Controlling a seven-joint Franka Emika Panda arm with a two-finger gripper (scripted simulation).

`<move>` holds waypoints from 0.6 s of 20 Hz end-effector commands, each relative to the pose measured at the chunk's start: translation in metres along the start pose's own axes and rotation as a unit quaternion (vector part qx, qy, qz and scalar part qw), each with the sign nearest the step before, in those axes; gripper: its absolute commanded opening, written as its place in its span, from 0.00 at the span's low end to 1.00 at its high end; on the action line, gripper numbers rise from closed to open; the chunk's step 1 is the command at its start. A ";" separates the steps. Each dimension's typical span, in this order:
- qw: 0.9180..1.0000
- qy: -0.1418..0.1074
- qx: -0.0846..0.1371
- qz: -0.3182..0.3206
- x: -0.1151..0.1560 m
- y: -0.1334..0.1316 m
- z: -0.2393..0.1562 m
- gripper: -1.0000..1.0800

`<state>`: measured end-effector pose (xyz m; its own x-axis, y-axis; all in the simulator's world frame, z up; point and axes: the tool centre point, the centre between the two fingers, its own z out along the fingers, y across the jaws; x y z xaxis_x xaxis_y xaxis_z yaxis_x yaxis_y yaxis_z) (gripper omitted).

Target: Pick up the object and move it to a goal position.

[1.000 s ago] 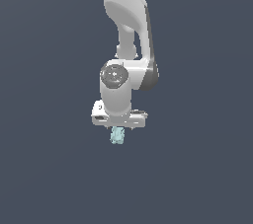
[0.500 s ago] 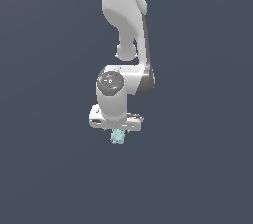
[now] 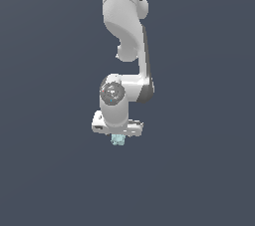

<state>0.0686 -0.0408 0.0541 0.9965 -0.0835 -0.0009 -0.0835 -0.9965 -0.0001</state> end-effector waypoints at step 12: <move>1.000 0.000 0.000 0.000 0.002 0.000 0.013 0.00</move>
<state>0.0700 -0.0409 0.0413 0.9965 -0.0836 -0.0005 -0.0836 -0.9965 -0.0001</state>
